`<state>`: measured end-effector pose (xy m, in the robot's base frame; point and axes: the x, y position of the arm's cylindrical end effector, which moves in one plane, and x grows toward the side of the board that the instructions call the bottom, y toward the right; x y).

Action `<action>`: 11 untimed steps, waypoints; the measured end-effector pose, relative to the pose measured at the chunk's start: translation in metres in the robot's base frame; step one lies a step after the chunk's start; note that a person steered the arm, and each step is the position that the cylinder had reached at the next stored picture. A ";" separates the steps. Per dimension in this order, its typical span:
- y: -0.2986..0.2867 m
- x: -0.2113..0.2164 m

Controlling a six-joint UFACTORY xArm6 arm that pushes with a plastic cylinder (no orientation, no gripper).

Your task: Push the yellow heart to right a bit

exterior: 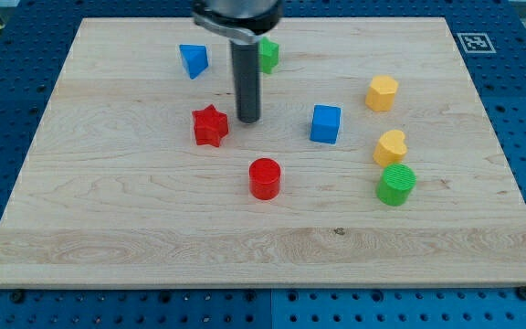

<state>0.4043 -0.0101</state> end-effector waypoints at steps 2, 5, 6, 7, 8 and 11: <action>0.025 0.015; 0.058 0.054; 0.074 0.065; 0.090 0.065; 0.099 0.065; 0.151 0.065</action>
